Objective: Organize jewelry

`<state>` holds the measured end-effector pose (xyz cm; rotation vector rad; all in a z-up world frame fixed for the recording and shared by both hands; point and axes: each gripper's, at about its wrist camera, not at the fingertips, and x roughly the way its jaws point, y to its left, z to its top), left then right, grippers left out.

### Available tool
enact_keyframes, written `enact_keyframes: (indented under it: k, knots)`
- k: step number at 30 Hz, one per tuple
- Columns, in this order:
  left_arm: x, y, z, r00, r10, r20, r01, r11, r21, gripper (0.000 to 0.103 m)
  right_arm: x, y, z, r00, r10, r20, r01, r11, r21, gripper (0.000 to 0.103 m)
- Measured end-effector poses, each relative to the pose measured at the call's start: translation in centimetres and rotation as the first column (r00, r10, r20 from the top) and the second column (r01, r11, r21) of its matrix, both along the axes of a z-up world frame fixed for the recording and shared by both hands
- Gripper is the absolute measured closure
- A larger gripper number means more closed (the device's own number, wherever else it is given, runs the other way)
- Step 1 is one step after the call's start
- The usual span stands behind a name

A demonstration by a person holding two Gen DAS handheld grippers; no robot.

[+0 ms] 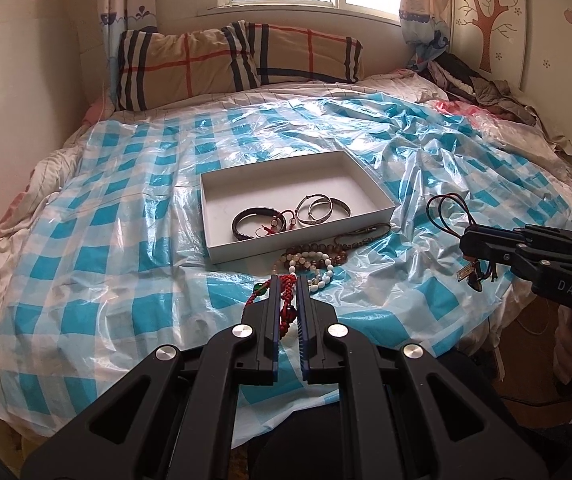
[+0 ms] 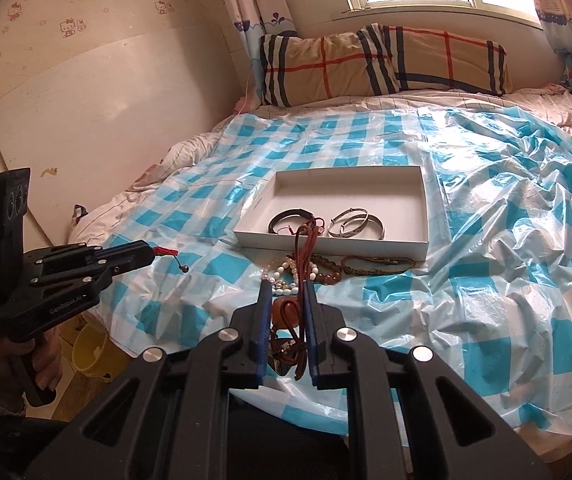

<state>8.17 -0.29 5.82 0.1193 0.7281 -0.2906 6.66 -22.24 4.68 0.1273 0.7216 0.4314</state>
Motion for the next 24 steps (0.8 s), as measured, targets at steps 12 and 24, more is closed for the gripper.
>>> enact_keyframes:
  k: [12, 24]
  knots:
    - [-0.6, 0.0, 0.5, 1.0, -0.005, 0.016, 0.005, 1.0, -0.017, 0.096, -0.4, 1.1, 0.9, 0.999, 0.038, 0.015, -0.038, 0.999, -0.006, 0.087]
    - [0.5, -0.5, -0.5, 1.0, -0.01, -0.003, 0.01, 1.0, -0.016, 0.096, 0.5, 1.3, 0.2, 0.999, 0.053, 0.007, -0.053, 0.998, 0.018, 0.087]
